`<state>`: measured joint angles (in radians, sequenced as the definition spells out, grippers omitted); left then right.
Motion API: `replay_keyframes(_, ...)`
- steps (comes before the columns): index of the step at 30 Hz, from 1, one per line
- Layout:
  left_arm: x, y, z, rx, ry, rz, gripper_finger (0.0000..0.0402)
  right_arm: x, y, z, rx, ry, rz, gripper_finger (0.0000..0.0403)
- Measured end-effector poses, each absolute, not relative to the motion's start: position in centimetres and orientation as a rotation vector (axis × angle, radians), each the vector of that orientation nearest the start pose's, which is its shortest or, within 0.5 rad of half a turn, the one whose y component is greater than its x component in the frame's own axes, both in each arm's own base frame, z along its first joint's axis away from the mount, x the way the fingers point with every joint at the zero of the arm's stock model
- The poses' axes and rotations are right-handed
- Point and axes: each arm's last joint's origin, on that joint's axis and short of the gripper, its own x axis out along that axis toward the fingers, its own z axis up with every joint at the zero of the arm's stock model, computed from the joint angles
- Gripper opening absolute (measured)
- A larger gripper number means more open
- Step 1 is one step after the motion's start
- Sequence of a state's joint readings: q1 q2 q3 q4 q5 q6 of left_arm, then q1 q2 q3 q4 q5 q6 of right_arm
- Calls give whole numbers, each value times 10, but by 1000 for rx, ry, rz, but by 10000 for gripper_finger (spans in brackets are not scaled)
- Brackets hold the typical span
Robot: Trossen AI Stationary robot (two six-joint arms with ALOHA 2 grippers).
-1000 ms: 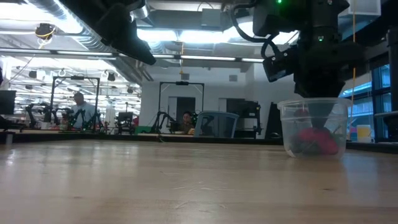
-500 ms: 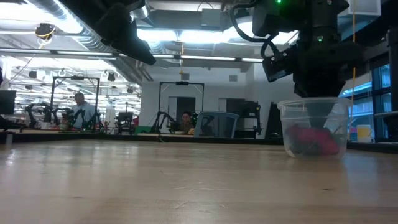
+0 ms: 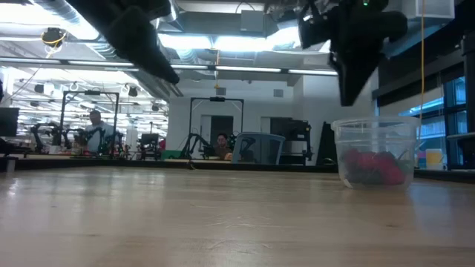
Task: Pick and placing Produce into tupperware
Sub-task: Put the black cherry into the transparent bucket
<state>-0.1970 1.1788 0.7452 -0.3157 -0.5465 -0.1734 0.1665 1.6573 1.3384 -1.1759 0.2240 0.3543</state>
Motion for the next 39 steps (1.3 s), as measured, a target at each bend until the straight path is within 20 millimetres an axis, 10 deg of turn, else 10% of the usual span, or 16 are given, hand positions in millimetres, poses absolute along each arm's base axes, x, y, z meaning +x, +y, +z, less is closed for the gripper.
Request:
replay_keyframes(10, 229, -31, 231, 39, 724, 384, 208, 316, 33, 248, -170, 1183, -166, 123)
replay_keyframes(24, 230, -27, 232, -82, 687, 460, 208, 265, -12, 244, -32, 689, -256, 123)
replay_keyframes(39, 244, 126, 278, -398, 637, 862, 208, 267, -17, 239, -15, 567, -276, 123)
